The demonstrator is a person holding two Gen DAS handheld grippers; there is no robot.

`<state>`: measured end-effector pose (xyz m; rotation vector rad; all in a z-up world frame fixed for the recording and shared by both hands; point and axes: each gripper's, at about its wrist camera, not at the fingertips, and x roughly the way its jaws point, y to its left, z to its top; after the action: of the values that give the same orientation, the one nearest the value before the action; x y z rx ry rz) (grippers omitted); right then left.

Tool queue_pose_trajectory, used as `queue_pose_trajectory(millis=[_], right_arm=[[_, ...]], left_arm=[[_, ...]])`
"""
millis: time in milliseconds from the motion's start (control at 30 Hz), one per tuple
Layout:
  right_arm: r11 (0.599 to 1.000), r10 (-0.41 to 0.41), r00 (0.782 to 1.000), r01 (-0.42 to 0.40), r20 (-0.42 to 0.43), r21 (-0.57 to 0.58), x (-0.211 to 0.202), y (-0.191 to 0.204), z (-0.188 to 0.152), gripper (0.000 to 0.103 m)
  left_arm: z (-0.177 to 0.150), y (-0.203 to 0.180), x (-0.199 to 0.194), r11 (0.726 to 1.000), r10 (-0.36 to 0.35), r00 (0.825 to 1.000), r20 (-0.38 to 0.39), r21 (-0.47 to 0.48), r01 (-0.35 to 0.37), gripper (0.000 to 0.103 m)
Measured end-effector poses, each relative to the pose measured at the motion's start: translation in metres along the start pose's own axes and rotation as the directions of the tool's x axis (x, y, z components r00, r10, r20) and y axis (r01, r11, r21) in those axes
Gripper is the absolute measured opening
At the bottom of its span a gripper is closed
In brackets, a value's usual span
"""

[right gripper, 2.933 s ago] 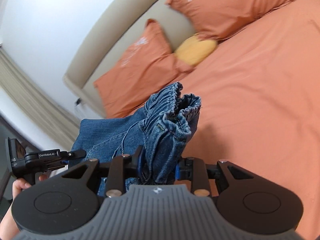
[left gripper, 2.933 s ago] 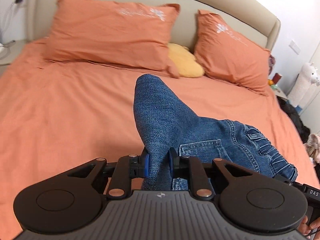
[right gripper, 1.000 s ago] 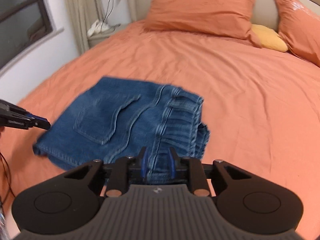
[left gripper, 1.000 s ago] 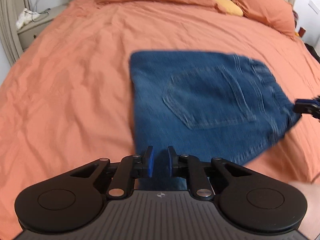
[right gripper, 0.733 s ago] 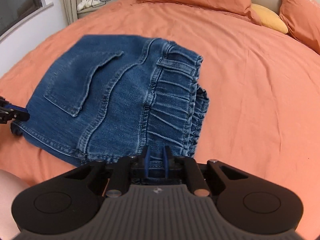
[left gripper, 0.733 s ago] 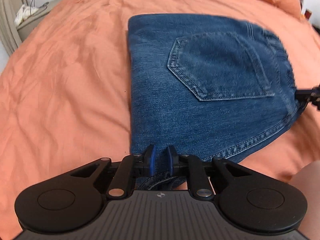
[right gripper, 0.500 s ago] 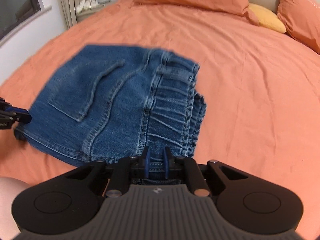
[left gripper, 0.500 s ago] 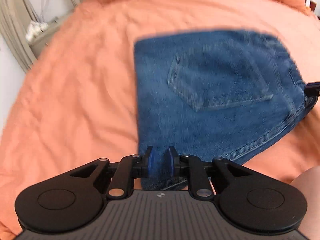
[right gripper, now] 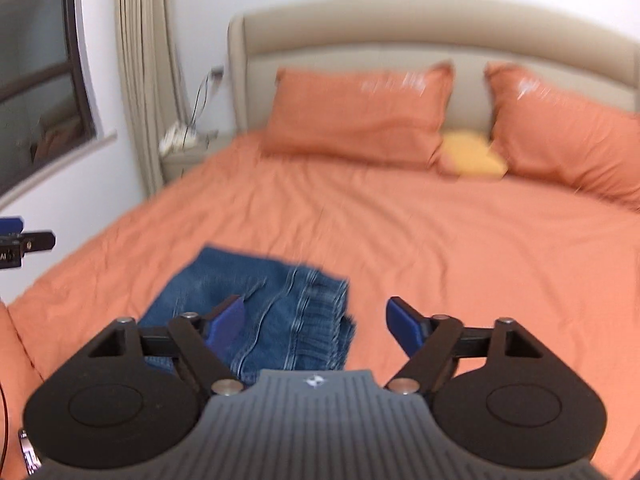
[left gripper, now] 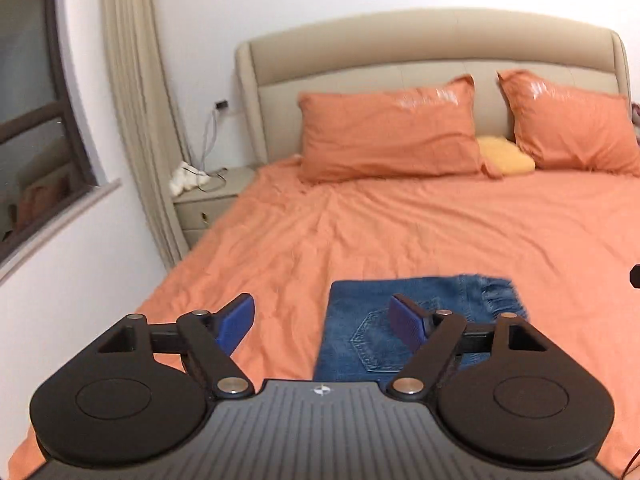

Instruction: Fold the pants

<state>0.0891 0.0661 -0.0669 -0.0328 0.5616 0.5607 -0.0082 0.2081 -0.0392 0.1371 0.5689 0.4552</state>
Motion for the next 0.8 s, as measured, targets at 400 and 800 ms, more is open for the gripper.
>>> queue_pose_trajectory(millis=[400,800], right_arm=[[0.990,-0.069,0.995,0.058,0.077,0.131,-0.080,0.006,-0.051,0.083],[0.990,-0.061,0.997,0.066,-0.044,0.126,-0.046,0.021,-0.083,0.083]], left_arm=[[-0.064,-0.049,-0.018,0.999,-0.013,0.995,-0.094,-0.039,0.010,0.091],[-0.081,-0.045,-0.004,0.996,-0.068,0.967,-0.246,-0.080,0.049,0.091]])
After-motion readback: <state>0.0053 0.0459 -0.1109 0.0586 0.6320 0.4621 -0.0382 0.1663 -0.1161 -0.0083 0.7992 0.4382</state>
